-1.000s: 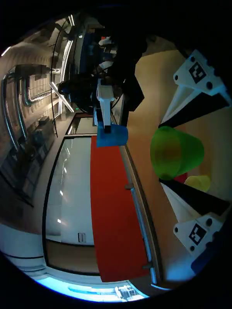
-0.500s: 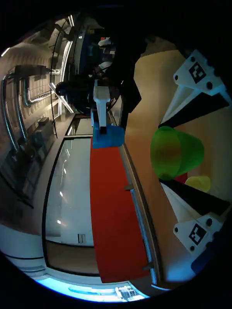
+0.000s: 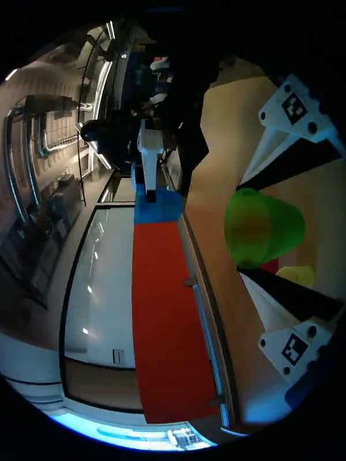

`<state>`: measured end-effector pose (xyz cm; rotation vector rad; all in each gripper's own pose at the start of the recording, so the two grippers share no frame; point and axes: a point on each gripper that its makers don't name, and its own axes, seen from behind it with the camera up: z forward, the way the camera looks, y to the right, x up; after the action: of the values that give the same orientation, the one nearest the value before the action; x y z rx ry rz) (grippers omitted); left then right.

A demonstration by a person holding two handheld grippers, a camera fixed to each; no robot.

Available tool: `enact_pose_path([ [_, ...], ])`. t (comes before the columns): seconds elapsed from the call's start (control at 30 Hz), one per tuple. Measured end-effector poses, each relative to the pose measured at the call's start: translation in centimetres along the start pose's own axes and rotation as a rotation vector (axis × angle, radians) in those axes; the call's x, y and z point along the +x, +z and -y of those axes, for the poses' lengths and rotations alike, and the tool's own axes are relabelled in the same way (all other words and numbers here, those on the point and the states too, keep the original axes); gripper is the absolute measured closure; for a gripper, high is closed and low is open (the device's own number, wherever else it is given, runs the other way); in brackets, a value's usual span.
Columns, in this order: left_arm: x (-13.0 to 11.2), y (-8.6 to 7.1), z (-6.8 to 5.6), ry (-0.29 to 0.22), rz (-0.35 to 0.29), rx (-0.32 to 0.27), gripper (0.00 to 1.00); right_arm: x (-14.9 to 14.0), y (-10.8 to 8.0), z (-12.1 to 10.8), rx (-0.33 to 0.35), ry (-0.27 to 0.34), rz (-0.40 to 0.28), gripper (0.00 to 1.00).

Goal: Pour water

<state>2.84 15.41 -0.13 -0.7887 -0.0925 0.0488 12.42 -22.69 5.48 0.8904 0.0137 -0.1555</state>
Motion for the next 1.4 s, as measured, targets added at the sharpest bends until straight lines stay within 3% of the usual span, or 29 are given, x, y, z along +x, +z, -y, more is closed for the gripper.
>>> enact_pose_path([
  [0.57, -0.5, 0.6, -1.2, 0.011, -0.001, -0.043, 0.10, 0.8, 1.1, 0.9, 0.044, -0.094, 0.007, 0.09],
  [1.4, -0.2, 1.8, -3.1, 0.018, -0.022, -0.103, 0.10, 3.2, 2.3, 2.3, 0.070, -0.351, -0.015, 0.09],
])
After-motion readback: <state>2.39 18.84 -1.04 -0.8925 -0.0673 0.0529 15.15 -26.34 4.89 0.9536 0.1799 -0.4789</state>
